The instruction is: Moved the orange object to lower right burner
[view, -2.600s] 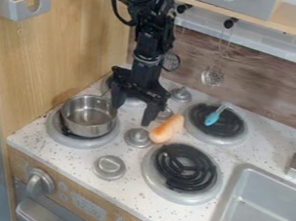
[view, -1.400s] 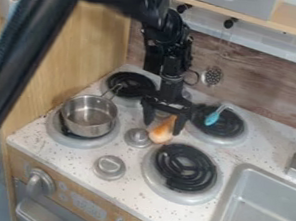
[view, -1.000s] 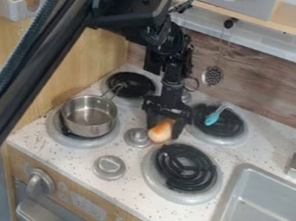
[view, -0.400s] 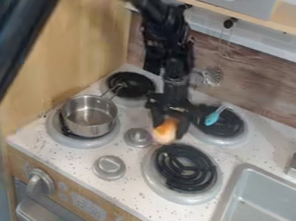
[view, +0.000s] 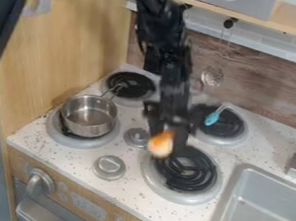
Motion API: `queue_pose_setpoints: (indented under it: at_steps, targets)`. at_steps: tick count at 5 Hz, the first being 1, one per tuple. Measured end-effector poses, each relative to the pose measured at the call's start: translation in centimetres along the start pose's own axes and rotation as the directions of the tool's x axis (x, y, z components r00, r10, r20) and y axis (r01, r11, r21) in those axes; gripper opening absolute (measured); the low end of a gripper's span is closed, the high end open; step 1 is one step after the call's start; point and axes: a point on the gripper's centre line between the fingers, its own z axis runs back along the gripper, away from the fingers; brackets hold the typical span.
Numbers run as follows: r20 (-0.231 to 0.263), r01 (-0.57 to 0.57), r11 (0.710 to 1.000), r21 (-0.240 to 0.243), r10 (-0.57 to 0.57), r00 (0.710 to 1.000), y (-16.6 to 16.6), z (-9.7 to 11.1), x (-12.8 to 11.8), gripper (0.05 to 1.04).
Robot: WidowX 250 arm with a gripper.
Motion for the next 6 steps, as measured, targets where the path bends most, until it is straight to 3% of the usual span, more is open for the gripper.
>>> queue_pose_setpoints:
  at_steps: [1,2,3,4,5,6]
  targets:
    - [-0.022,0.046,0.999,0.014,-0.045,0.999,-1.0,-1.2,-1.4,0.63]
    - [-0.014,0.05,0.999,0.005,-0.05,0.999,-1.4,-1.3,-1.6,0.675]
    - [-0.011,0.038,0.999,0.013,-0.038,0.999,-1.3,-1.3,-1.7,0.821]
    - [0.043,0.006,0.997,0.072,-0.009,0.999,-0.8,1.1,-1.2,1.018]
    - [0.121,-0.033,0.996,0.077,0.024,0.992,-0.5,4.5,-0.6,1.009]
    - [0.153,-0.035,0.996,0.078,0.022,0.988,-0.5,6.2,-0.8,0.999]
